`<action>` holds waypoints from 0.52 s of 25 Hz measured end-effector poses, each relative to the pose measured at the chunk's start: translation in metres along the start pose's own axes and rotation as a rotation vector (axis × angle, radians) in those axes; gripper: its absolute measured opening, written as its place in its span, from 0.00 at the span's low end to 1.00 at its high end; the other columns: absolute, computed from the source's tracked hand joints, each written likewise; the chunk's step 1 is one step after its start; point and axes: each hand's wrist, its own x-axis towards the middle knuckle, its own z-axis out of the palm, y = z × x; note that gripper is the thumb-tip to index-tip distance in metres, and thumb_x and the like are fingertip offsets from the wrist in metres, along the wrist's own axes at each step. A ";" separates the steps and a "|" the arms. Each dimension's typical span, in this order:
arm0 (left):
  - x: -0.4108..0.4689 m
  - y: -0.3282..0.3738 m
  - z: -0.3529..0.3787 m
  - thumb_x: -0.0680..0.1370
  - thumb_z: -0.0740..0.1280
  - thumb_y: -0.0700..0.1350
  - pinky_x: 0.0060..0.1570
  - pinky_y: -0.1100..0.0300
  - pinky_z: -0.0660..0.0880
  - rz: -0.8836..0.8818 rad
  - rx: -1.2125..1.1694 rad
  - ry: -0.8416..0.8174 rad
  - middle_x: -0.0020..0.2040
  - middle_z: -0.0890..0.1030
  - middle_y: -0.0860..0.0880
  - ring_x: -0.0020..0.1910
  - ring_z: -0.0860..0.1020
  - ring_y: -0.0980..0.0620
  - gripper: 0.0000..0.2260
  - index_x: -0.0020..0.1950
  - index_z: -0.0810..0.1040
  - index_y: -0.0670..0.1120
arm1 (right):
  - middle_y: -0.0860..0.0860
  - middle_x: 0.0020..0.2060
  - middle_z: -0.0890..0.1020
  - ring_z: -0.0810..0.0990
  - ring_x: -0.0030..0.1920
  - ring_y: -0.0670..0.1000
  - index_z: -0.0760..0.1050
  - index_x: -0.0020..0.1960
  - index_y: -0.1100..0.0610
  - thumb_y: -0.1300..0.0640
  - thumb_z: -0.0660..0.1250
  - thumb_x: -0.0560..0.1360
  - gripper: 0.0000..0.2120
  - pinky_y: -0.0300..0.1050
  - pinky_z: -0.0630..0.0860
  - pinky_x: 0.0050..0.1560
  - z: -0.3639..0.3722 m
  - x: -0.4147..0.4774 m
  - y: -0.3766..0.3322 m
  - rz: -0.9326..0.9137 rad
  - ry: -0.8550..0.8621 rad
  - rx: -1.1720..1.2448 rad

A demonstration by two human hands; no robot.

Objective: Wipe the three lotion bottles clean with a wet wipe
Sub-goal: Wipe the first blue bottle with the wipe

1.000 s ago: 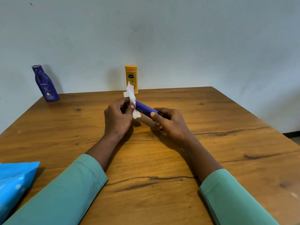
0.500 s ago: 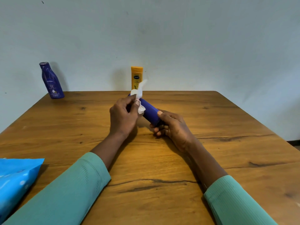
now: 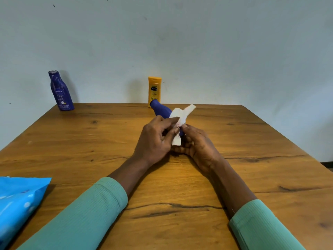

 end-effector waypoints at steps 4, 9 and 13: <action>0.007 -0.014 -0.012 0.82 0.70 0.48 0.49 0.55 0.82 -0.267 -0.055 0.294 0.55 0.84 0.48 0.51 0.82 0.54 0.12 0.65 0.82 0.49 | 0.71 0.50 0.84 0.83 0.41 0.57 0.78 0.66 0.64 0.52 0.66 0.83 0.18 0.47 0.82 0.43 0.002 0.000 0.002 0.018 0.007 -0.066; 0.000 0.001 -0.003 0.80 0.73 0.44 0.47 0.60 0.81 -0.195 -0.029 0.211 0.54 0.81 0.48 0.50 0.81 0.53 0.11 0.61 0.85 0.46 | 0.70 0.50 0.83 0.85 0.44 0.61 0.75 0.66 0.71 0.57 0.59 0.85 0.19 0.49 0.84 0.44 0.000 0.004 0.004 0.029 0.037 -0.024; -0.012 0.021 0.009 0.78 0.75 0.43 0.47 0.66 0.80 -0.099 -0.140 0.027 0.52 0.81 0.51 0.49 0.81 0.58 0.14 0.63 0.84 0.47 | 0.64 0.53 0.83 0.85 0.50 0.58 0.77 0.66 0.67 0.56 0.59 0.86 0.17 0.53 0.83 0.49 -0.003 0.007 0.005 -0.039 0.095 0.024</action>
